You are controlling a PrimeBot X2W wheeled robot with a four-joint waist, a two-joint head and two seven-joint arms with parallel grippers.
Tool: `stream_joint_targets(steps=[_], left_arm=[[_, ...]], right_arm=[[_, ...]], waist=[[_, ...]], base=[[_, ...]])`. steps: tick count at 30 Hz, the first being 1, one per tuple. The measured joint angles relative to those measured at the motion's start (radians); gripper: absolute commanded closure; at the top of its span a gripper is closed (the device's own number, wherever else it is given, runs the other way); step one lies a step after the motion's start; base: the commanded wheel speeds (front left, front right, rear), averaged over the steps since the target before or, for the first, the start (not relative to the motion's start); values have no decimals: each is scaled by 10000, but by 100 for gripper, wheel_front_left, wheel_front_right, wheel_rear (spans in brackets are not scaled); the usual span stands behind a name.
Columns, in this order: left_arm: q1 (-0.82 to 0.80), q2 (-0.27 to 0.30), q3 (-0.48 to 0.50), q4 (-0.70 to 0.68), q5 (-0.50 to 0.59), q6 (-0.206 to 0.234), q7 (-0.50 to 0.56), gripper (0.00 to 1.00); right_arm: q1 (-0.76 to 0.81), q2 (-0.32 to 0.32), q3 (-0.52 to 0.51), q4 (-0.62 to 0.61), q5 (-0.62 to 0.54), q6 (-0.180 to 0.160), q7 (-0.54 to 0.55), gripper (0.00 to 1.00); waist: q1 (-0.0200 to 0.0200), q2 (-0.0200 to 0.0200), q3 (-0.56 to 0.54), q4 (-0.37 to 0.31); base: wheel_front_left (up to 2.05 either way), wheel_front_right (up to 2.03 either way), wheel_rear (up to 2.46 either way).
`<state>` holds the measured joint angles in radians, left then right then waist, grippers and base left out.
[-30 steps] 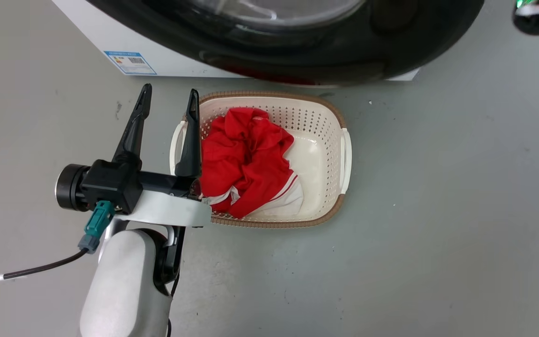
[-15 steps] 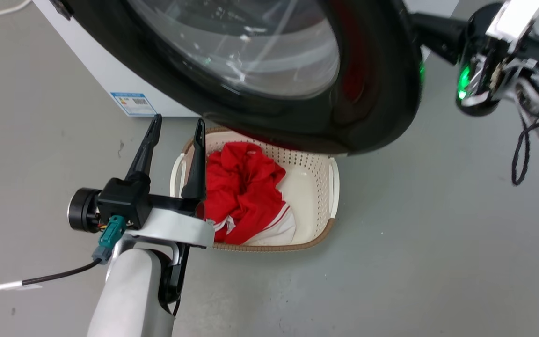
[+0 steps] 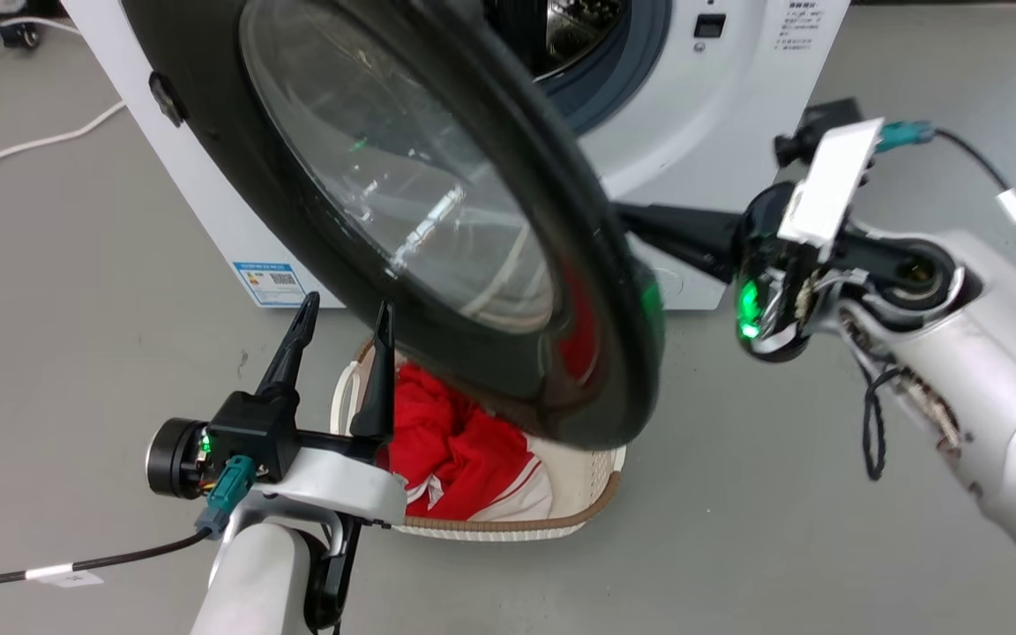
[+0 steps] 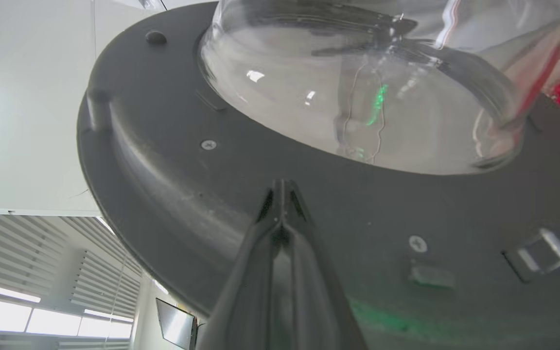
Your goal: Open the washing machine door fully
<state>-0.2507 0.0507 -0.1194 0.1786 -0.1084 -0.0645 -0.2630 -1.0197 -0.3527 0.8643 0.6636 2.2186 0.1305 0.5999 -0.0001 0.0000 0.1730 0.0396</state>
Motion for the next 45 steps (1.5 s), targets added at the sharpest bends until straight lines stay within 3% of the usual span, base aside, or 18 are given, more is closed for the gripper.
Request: stream_joint_targets(steps=[21,25,30,45], left_arm=[[431,2,-98,151,-186,44,0,0],[489,2,-107,157,-209,75,0,0],[608,2,-150,119,-291,163,0,0],[897,0,4,163,-347,209,0,0]], right_arm=[[1405,610,1164,-2173,341,0,-938,100],[1505,608,1149,-2439,75,0,-1551,100],[2010,545,416,-3070,-552,2,-3070,100],[5583,-1183,-2531,-5070,-2458,2,-7403,100]], waist=[[0,0,-806,214],[0,0,-851,229],[0,0,-834,212],[0,0,-1077,29]], base=[[0,0,0],[0,0,0],[0,0,0],[0,0,0]])
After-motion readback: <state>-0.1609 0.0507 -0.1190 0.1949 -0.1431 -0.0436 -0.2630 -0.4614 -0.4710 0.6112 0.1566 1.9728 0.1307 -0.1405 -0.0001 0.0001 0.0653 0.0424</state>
